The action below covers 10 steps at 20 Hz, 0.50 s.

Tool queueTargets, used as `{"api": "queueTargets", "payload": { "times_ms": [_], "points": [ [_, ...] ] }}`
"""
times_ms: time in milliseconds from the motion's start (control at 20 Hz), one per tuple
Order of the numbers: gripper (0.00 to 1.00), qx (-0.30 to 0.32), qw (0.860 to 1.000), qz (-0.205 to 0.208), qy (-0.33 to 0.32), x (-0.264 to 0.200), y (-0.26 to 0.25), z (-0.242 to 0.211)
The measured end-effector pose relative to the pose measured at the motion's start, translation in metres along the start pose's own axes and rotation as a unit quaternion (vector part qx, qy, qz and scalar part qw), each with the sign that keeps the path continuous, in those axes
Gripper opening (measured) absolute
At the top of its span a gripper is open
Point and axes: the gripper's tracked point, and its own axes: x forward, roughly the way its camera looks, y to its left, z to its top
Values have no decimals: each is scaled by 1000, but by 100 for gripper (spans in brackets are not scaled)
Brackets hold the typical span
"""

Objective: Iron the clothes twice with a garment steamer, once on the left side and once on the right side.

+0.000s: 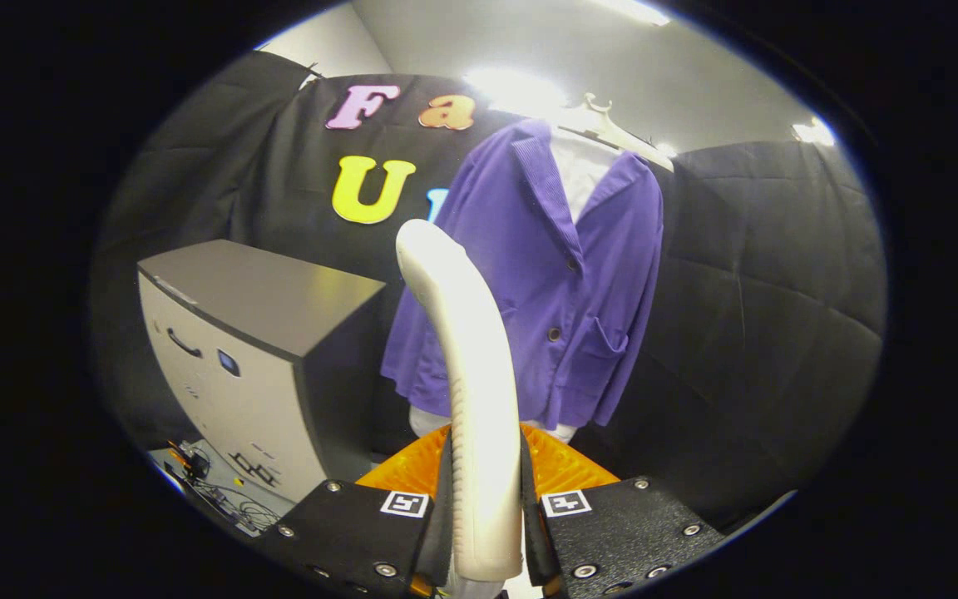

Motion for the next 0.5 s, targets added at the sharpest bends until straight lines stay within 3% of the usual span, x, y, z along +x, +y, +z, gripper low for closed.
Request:
{"api": "queueTargets", "payload": {
  "times_ms": [500],
  "points": [
    [35,31,996,21,-84,-59,69,91]
  ]
}}
